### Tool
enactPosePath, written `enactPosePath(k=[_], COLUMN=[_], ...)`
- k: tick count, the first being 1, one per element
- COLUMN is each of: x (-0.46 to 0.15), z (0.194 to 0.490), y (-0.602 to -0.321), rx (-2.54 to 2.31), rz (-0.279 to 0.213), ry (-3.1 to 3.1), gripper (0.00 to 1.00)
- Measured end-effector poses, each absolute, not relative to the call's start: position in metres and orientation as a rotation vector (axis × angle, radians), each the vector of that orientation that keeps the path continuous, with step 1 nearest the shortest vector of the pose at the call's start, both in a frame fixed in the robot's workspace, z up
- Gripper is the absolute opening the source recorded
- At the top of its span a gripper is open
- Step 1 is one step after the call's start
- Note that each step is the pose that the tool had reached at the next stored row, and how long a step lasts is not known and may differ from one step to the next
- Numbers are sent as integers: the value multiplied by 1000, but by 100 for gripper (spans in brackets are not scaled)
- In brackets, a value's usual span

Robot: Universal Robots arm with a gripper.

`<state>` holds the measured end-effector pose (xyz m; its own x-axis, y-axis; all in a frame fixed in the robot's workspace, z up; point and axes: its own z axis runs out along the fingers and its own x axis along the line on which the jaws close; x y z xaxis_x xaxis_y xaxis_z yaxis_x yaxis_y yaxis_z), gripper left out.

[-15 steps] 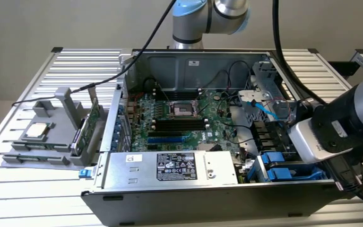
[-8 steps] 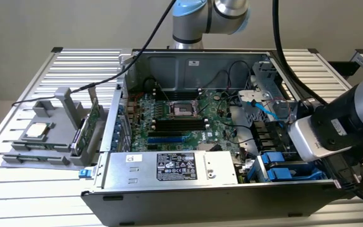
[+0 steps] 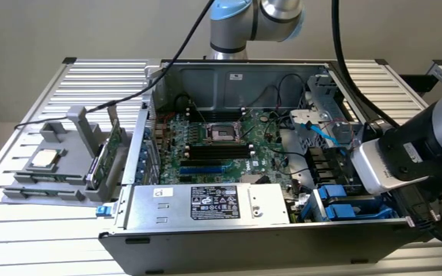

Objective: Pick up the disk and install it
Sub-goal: 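Insert the second disk wire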

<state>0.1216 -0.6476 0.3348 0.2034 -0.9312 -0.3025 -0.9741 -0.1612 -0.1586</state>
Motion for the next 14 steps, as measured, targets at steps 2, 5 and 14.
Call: enactPosePath(k=[2, 5, 14], x=[122, 122, 122], z=[336, 339, 343], y=[-648, -648, -648], rx=[-2165, -2160, -2166], rz=[191, 188, 171], ry=[1799, 1807, 1832], gripper=[16, 16, 16])
